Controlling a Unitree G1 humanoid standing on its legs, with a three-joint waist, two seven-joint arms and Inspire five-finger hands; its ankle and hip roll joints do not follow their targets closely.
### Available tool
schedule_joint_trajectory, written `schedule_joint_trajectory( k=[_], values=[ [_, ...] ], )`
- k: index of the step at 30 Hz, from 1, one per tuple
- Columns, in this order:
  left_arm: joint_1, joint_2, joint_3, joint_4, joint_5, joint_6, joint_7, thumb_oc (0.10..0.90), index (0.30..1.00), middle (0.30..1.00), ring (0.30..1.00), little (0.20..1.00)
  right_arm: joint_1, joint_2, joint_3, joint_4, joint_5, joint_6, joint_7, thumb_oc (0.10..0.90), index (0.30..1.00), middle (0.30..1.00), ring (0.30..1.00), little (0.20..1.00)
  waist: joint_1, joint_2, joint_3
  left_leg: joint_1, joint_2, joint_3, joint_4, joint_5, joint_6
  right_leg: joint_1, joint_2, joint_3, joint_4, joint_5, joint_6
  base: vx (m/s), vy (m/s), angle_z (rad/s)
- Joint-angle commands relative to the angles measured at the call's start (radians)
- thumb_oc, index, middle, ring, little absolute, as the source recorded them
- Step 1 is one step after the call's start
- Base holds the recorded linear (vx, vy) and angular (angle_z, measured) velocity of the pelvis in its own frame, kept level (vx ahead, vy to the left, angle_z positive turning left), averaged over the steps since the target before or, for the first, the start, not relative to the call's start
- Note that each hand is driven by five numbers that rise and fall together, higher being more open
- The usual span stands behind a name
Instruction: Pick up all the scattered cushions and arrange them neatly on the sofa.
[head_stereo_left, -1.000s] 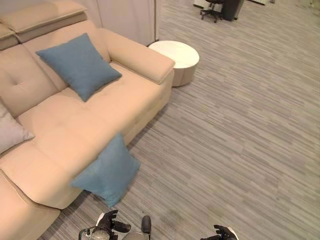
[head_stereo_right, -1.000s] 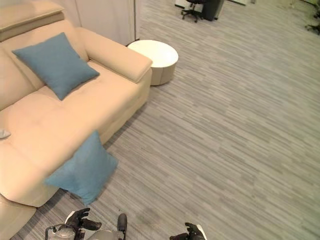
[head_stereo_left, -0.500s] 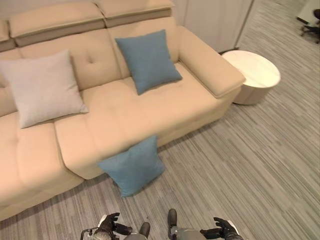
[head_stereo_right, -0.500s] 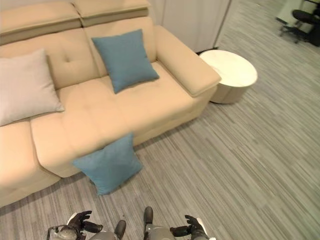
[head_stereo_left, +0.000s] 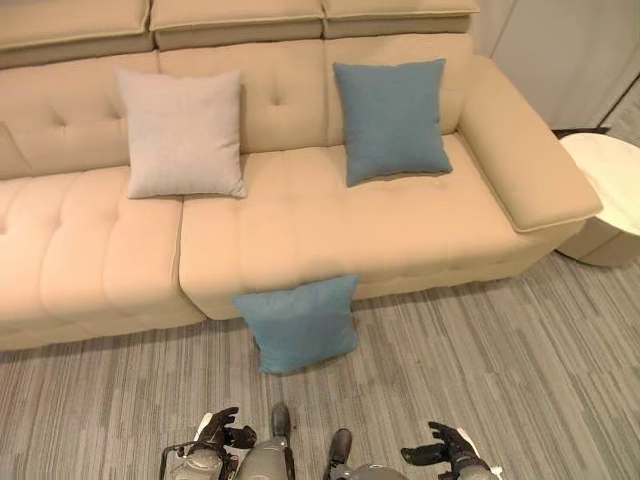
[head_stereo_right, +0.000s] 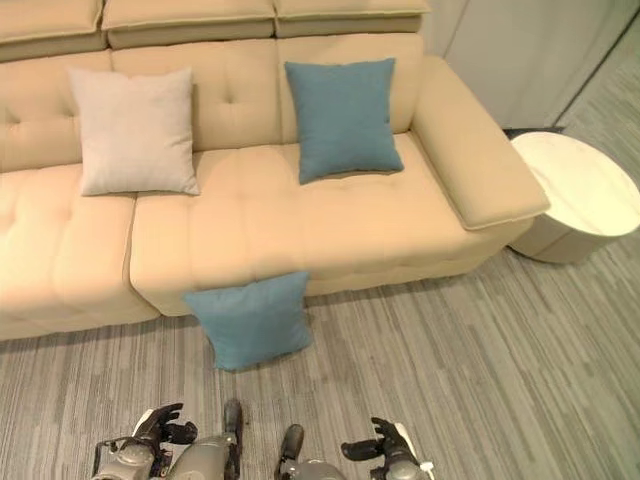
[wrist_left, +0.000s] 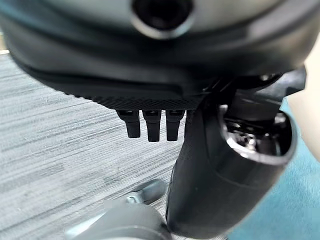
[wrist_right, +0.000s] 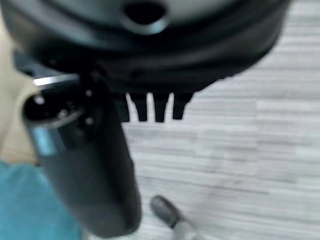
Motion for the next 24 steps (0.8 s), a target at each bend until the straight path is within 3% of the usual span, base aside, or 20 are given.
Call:
schedule_joint_trajectory(
  k=[1,5,7,8,9,10,11,12,16,18,21,24],
  values=[
    [0.057,-0.003,0.010,0.010,0.019,-0.009,-0.005,0.800,0.900,0.900,0.900,0.900,0.047,-0.037,-0.005,-0.032,-0.005,-0.012,-0.021,0.800,0.900,0.900,0.900,0.900,0.012,0.004,-0.041,-0.016,-0.017,0.016,0.025,0.004,0.064,0.073,0.004,0.119,0.090,-0.170,0.137,0.30,0.097,-0.21],
    [0.077,0.003,0.028,0.018,0.017,-0.003,-0.008,0.800,0.900,0.900,0.900,0.900,0.055,-0.025,0.004,-0.031,-0.025,-0.012,-0.015,0.800,0.900,0.900,0.900,0.900,0.025,-0.010,-0.069,0.000,-0.026,0.000,0.033,0.004,0.079,0.081,-0.006,0.130,0.131,-0.188,0.150,0.27,0.096,-0.44],
    [0.081,0.011,0.035,0.014,0.013,-0.002,-0.010,0.800,0.900,0.900,0.900,0.900,0.054,-0.017,0.012,-0.035,-0.040,-0.013,-0.012,0.800,0.900,0.900,0.900,0.900,0.040,-0.028,-0.077,0.026,-0.035,0.010,0.038,-0.020,0.097,0.071,-0.026,0.131,0.209,-0.191,0.172,0.16,0.102,-0.16],
    [0.077,0.014,0.037,0.012,0.010,-0.001,-0.009,0.800,0.900,0.900,0.900,0.900,0.048,-0.015,0.013,-0.037,-0.043,-0.011,-0.011,0.800,0.900,0.900,0.900,0.900,0.042,-0.027,-0.075,0.036,-0.033,0.013,0.037,-0.028,0.104,0.043,-0.034,0.126,0.267,-0.179,0.186,0.18,0.180,-0.13],
    [0.070,0.024,0.037,0.001,0.008,-0.001,-0.006,0.800,0.900,0.900,0.900,0.900,0.036,-0.014,0.017,-0.053,-0.048,-0.012,-0.007,0.800,0.900,0.900,0.900,0.900,0.034,-0.025,-0.059,0.074,-0.037,0.015,0.032,-0.049,0.123,-0.028,-0.070,0.113,0.403,-0.134,0.234,0.10,0.128,-0.19],
    [0.069,0.024,0.037,0.001,0.008,-0.001,-0.006,0.800,0.900,0.900,0.900,0.900,0.035,-0.014,0.016,-0.053,-0.048,-0.012,-0.007,0.800,0.900,0.900,0.900,0.900,0.035,-0.023,-0.061,0.070,-0.034,0.015,0.032,-0.047,0.122,-0.031,-0.067,0.113,0.400,-0.130,0.233,0.12,0.160,-0.19],
    [0.059,0.032,0.031,-0.007,0.006,-0.004,-0.002,0.800,0.900,0.900,0.900,0.900,0.029,-0.012,0.011,-0.069,-0.042,-0.015,-0.008,0.800,0.900,0.900,0.900,0.900,0.019,-0.007,-0.045,0.100,-0.033,-0.002,0.018,-0.053,0.130,-0.102,-0.074,0.122,0.502,-0.090,0.253,0.09,0.086,-0.01],
    [0.056,0.033,0.027,-0.011,0.006,-0.005,-0.001,0.800,0.900,0.900,0.900,0.900,0.029,-0.012,0.009,-0.072,-0.040,-0.014,-0.007,0.800,0.900,0.900,0.900,0.900,0.012,0.000,-0.043,0.115,-0.035,-0.011,0.009,-0.055,0.131,-0.122,-0.077,0.126,0.508,-0.092,0.248,0.14,0.086,0.07],
    [0.046,0.031,0.015,-0.021,0.005,-0.013,0.001,0.800,0.900,0.900,0.900,0.900,0.033,-0.015,0.008,-0.077,-0.034,-0.017,-0.012,0.800,0.900,0.900,0.900,0.900,-0.012,0.014,-0.033,0.151,-0.045,-0.055,-0.025,-0.055,0.125,-0.148,-0.064,0.155,0.419,-0.128,0.212,0.11,-0.009,0.47],
    [0.038,0.028,0.001,-0.029,0.008,-0.018,0.002,0.800,0.900,0.900,0.900,0.900,0.035,-0.019,0.007,-0.079,-0.022,-0.018,-0.012,0.800,0.900,0.900,0.900,0.900,-0.030,0.009,-0.027,0.162,-0.063,-0.086,-0.030,-0.057,0.123,-0.173,-0.042,0.218,0.309,-0.105,0.198,0.09,-0.042,0.58],
    [0.026,0.026,-0.007,-0.016,0.018,-0.019,0.006,0.800,0.900,0.900,0.900,0.900,0.038,-0.021,0.013,-0.066,-0.020,-0.015,-0.013,0.800,0.900,0.900,0.900,0.900,-0.028,-0.008,-0.026,0.159,-0.081,-0.102,-0.021,-0.065,0.116,-0.121,-0.045,0.222,0.188,-0.084,0.194,0.03,-0.058,0.58],
    [0.027,0.023,-0.009,-0.016,0.022,-0.019,0.008,0.800,0.900,0.900,0.900,0.900,0.040,-0.024,0.014,-0.068,-0.016,-0.018,-0.018,0.800,0.900,0.900,0.900,0.900,-0.021,-0.005,-0.036,0.152,-0.079,-0.117,-0.045,-0.051,0.104,-0.102,-0.034,0.220,0.162,-0.087,0.183,-0.02,-0.101,0.27]
  ],
)
